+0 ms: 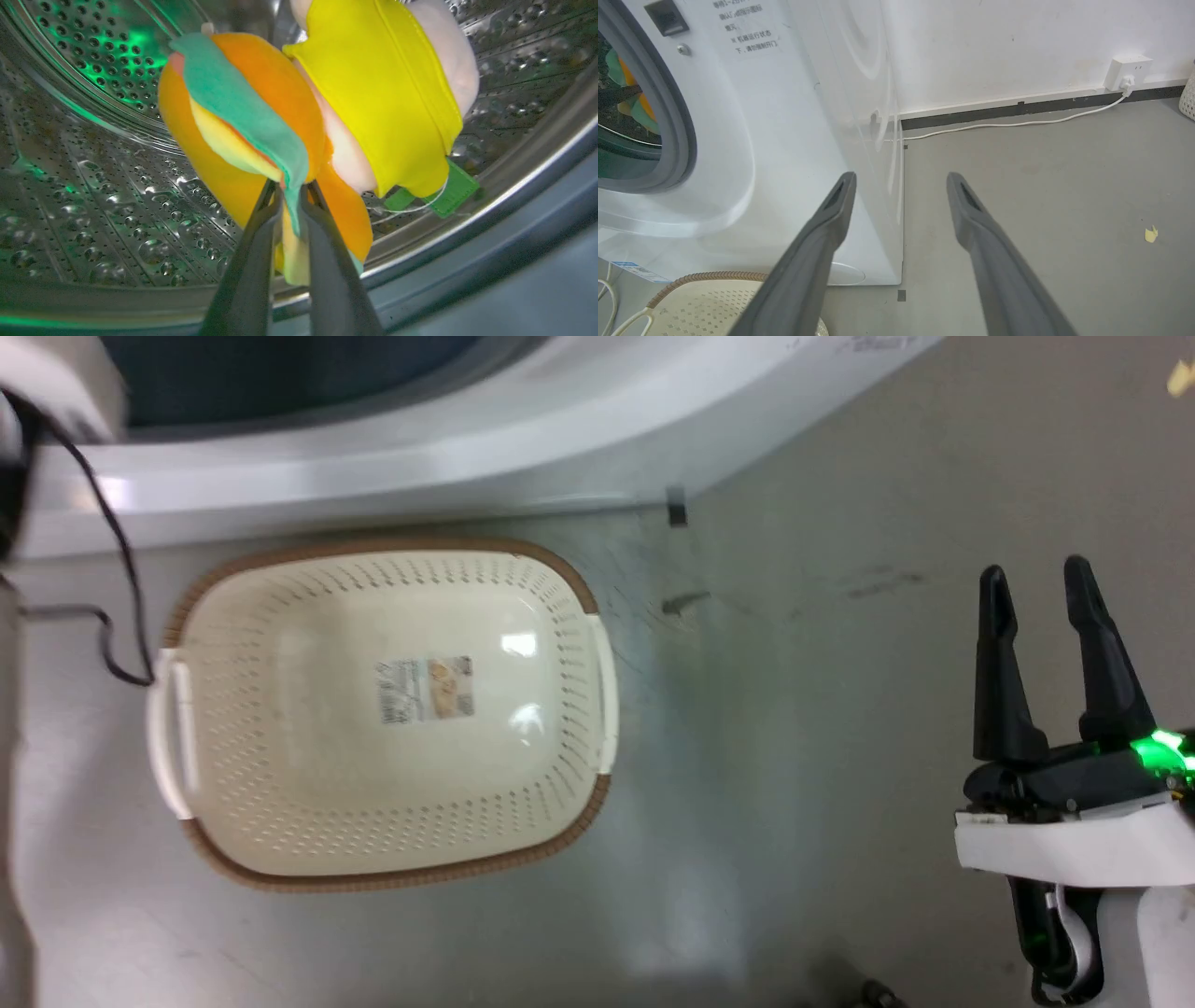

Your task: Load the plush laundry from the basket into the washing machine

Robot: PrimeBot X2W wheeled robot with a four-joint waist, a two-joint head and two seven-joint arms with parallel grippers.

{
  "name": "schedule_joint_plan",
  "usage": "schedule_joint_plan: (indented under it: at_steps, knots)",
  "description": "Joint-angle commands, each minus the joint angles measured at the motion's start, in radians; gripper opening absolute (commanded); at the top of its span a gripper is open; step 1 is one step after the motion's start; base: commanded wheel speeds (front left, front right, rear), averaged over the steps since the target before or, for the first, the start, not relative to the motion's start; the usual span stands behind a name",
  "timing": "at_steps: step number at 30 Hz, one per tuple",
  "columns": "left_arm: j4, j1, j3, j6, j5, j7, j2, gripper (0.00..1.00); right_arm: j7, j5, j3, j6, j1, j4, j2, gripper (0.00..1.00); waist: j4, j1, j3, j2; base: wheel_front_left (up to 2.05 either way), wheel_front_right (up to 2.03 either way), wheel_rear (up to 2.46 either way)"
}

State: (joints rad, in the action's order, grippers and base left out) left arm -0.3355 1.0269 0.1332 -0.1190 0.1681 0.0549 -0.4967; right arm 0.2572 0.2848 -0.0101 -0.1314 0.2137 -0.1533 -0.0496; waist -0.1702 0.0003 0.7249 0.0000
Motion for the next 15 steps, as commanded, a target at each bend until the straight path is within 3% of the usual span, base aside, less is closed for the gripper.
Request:
schedule_joint_plan:
  at_steps: [1, 9, 15]
  knots:
    - [-0.024, 0.048, 0.010, -0.006, 0.003, 0.014, -0.012, 0.00, 0.005, 0.007, -0.003, 0.001, 0.022, -0.005, -0.001, 1.00, -0.034, -0.0003, 0.046, 0.0000, 0.00, 0.00, 0.00]
    - [-0.250, 0.261, 0.158, -0.011, -0.018, 0.092, -0.105, 0.00, 0.005, 0.018, -0.022, 0.001, 0.049, 0.007, -0.001, 1.00, -0.051, -0.0003, 0.082, 0.0000, 0.00, 0.00, 0.00]
    - [-0.396, 0.310, 0.194, -0.011, 0.000, 0.072, -0.081, 0.00, 0.005, 0.018, -0.019, 0.001, 0.054, 0.018, -0.001, 1.00, -0.049, -0.0003, 0.071, 0.0000, 0.00, 0.00, 0.00]
